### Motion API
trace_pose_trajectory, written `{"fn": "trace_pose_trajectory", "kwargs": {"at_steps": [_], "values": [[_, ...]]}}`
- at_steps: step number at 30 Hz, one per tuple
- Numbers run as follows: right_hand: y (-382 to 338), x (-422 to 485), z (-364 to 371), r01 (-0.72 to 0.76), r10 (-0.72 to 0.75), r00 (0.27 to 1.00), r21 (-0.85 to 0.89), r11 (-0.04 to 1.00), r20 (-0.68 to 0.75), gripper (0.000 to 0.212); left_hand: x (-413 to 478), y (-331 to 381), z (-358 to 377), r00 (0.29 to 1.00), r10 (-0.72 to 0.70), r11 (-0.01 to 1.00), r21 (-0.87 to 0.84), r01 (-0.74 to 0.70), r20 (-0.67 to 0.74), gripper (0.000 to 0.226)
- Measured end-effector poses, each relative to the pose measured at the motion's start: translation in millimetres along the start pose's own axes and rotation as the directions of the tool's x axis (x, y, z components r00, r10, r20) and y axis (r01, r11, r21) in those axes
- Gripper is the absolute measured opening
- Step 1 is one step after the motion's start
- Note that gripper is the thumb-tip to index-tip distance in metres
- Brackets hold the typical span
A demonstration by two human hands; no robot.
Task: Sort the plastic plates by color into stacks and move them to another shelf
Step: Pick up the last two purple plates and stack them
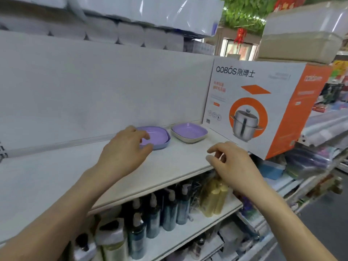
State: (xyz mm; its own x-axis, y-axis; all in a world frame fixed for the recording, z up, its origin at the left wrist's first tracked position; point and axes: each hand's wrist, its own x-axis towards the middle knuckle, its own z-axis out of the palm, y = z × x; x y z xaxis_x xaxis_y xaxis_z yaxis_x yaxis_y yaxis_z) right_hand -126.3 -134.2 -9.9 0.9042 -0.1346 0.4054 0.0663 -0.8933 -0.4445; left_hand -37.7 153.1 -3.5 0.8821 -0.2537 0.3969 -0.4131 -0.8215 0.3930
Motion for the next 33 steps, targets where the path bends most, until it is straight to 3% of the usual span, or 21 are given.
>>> {"fn": "trace_pose_trajectory", "kwargs": {"at_steps": [5,18,27,33], "values": [[32,79,13,0.036,-0.037,0.999,-0.027,0.999,-0.024,0.015,44,-19,-1,0.997,-0.073,0.989,0.126,0.074,-0.016,0.028],[75,220,73,0.053,-0.014,0.980,-0.193,0.980,0.198,0.029,99,-47,30,0.914,-0.379,0.921,0.158,0.357,0.147,0.035],[85,254,77,0.061,0.005,0.951,-0.204,0.977,0.310,0.030,114,-54,51,0.862,-0.504,0.858,0.136,0.495,0.046,0.032],[81,261,72,0.096,-0.017,0.963,-0.283,0.954,0.271,0.022,121,-58,47,0.860,-0.510,0.847,0.178,0.501,0.007,0.032]]}}
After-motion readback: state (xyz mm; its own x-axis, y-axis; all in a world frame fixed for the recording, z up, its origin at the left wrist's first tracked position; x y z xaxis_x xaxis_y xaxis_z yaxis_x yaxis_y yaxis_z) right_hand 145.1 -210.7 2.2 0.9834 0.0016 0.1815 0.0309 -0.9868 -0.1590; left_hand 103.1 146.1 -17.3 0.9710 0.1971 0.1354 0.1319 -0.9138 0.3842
